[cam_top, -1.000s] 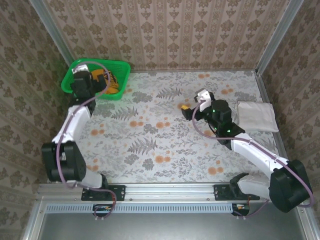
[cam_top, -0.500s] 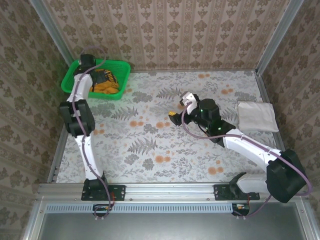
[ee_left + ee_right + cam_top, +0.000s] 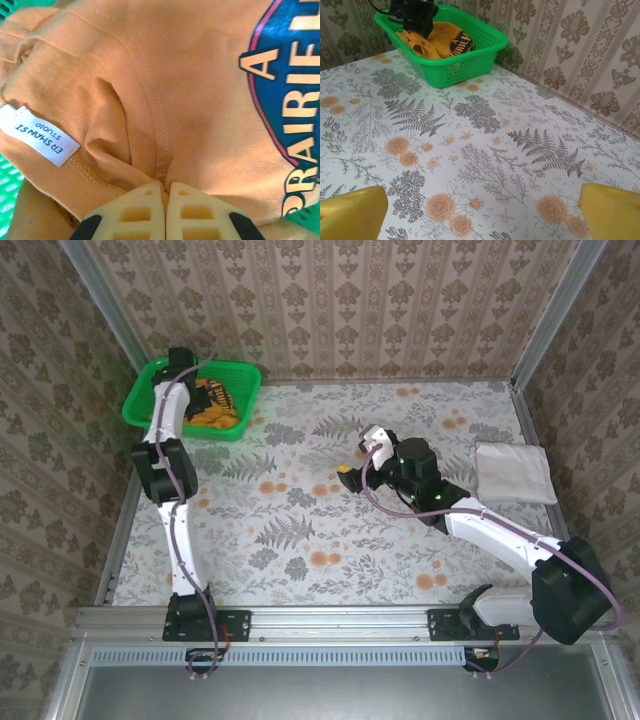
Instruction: Fold and stack the t-shirts
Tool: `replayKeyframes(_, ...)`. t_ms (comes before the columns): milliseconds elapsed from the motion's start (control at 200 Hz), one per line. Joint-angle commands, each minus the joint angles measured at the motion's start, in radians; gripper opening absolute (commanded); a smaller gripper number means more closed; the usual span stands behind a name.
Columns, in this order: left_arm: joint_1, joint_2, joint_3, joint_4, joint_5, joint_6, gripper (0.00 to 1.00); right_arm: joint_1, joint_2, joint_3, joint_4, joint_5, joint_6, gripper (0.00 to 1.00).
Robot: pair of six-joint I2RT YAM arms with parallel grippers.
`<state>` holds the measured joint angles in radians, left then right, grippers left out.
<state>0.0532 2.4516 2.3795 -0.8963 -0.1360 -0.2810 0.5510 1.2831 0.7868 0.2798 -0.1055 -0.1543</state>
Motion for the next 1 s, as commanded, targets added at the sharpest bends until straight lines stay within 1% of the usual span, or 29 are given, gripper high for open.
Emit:
replayKeyframes(0,-0.025,-0.181,-0.018,0.044,-0.027,0.007,0.0,0.007,0.002,0.018,-0.014,0.002,0.008,1.0)
replayKeyframes(130,-0.069,-0.297,-0.006,0.066,-0.064,0.052,0.0,0.007,0.003,0.017,-0.012,-0.005,0.023,1.0)
replayKeyframes(210,-0.131,-0.378,0.005,0.081,-0.161,0.115,0.0,0.007,0.003,0.014,-0.006,-0.011,0.034,1.0)
replayKeyframes(270,-0.178,-0.431,0.006,0.103,-0.202,0.152,0.0,0.007,0.005,0.01,0.005,-0.014,0.043,1.0)
replayKeyframes(465,-0.321,-0.585,0.028,0.147,-0.235,0.202,0.0,0.007,0.015,0.008,0.026,-0.032,0.072,1.0)
replayKeyframes(640,-0.421,-0.651,0.029,0.137,-0.182,0.19,0.0,0.007,0.011,-0.006,0.052,-0.036,0.095,1.0)
replayKeyframes(795,-0.497,-0.664,-0.01,0.112,-0.1,0.146,0.0,0.007,-0.005,-0.022,0.077,-0.033,0.122,1.0)
replayKeyframes(860,-0.502,-0.681,-0.074,0.129,-0.051,0.096,0.0,0.007,-0.007,-0.024,0.082,-0.031,0.137,1.0)
replayKeyframes(870,-0.525,-0.685,-0.089,0.135,-0.044,0.089,0.0,0.007,-0.008,-0.026,0.083,-0.031,0.139,1.0)
replayKeyframes(885,-0.534,-0.691,-0.111,0.145,-0.035,0.077,0.0,0.007,-0.007,-0.026,0.084,-0.03,0.142,1.0)
replayKeyframes(995,-0.559,-0.755,-0.325,0.255,0.045,-0.019,0.0,0.007,0.002,-0.027,0.079,-0.021,0.158,1.0)
